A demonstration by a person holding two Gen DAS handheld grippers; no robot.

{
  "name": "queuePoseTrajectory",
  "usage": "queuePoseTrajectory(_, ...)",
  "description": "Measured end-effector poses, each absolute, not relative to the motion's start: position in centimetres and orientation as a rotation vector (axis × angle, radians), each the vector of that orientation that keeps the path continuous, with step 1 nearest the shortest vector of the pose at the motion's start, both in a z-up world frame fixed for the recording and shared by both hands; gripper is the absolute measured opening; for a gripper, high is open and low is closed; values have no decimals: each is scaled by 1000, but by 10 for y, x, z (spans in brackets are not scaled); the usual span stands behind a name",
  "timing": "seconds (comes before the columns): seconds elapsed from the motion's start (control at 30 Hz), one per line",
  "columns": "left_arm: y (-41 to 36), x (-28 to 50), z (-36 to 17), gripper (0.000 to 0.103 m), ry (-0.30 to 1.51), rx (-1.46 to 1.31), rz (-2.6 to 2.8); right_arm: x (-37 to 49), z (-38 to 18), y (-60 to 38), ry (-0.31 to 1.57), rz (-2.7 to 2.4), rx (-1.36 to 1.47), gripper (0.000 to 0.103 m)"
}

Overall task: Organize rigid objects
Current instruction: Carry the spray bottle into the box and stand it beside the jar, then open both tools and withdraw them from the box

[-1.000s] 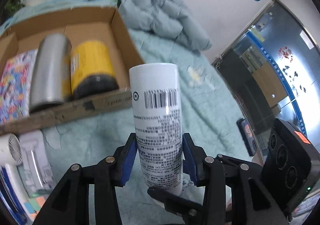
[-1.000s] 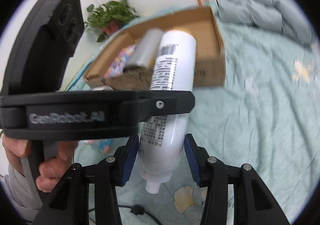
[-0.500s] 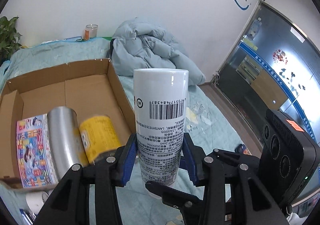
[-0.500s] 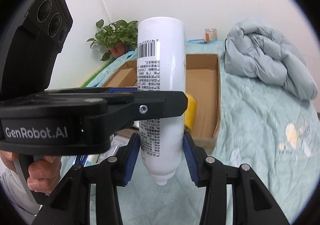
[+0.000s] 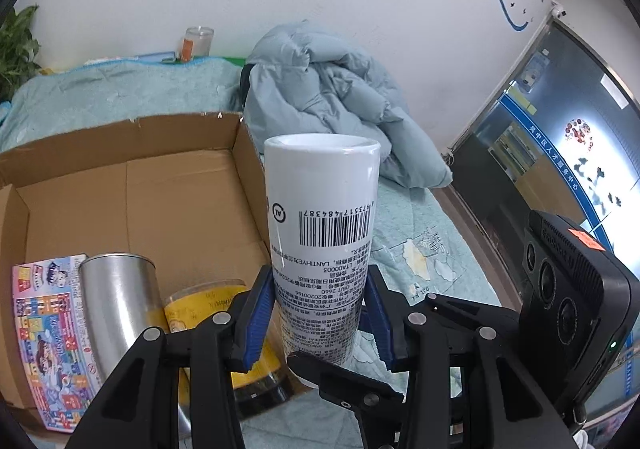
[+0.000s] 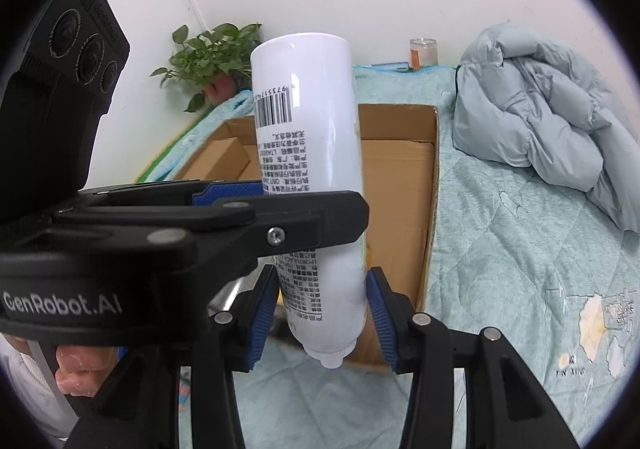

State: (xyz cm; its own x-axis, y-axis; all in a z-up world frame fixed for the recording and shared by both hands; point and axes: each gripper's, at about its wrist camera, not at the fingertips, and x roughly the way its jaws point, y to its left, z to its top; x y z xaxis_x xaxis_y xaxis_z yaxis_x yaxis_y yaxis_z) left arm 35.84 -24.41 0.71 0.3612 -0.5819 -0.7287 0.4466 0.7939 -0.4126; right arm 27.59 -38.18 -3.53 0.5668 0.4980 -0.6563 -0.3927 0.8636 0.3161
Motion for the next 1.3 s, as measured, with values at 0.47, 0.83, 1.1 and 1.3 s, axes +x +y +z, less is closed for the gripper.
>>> queuePoseTrajectory(0.47,-273,392,-82,42,1181,-137,-670,292,-90,-382,971,400,149,42)
queuePoseTrajectory(0.83,-261,375,-55,52,1082,-97,-643,297,-91,-381,982,331,151,37)
queuePoseTrajectory(1.1,-213,315,-18,62,898,-45,-536,290,-88,-378,990,285,154,33)
queuePoseTrajectory(1.3,-172,254,8,102,698,15,-395,246,-64,-377,823,205,102,92)
